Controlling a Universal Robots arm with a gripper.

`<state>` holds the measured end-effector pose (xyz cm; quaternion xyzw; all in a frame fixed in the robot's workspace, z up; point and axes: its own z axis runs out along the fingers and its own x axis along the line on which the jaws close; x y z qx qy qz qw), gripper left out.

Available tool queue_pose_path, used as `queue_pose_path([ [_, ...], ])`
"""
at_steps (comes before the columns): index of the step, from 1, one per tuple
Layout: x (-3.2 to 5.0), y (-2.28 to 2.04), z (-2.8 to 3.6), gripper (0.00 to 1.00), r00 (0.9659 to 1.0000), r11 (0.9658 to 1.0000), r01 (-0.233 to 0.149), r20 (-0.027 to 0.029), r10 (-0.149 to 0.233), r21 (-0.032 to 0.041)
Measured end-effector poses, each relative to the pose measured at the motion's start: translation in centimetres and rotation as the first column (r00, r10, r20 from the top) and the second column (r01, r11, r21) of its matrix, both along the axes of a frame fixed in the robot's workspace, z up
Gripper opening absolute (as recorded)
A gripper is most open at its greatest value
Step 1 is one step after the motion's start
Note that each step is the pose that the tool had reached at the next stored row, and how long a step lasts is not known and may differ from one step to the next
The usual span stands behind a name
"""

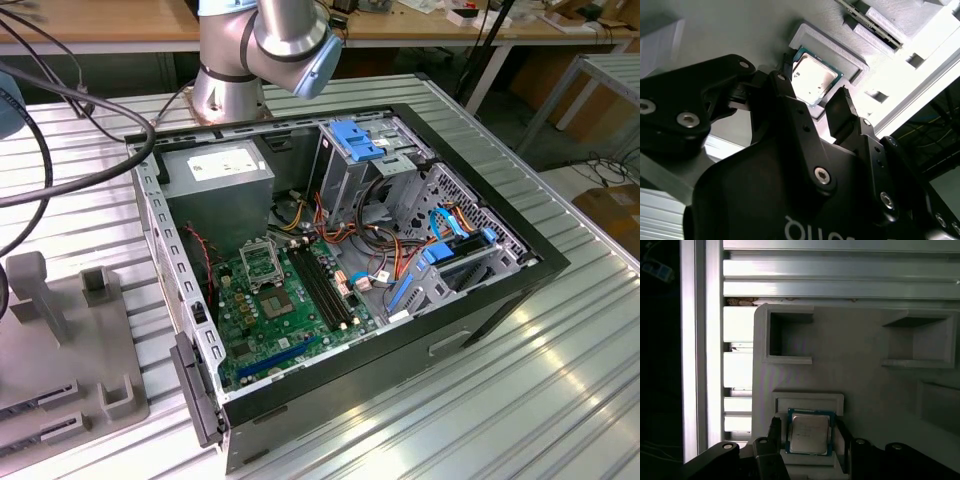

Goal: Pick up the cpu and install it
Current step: 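Pick up the cpu and move it towards the insertion slot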

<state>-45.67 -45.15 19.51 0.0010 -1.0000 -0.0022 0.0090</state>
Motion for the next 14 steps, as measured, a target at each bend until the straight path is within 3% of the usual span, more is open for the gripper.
queue_pose_path([
  [4, 0.08, 0.0, -0.01, 0.54, 0.9998, 0.9998, 0.018, 0.0, -0.018, 0.0],
  [14, 0.09, 0.0, -0.28, 0.54, 0.9998, 0.9998, 0.019, -0.0001, -0.019, 0.0],
])
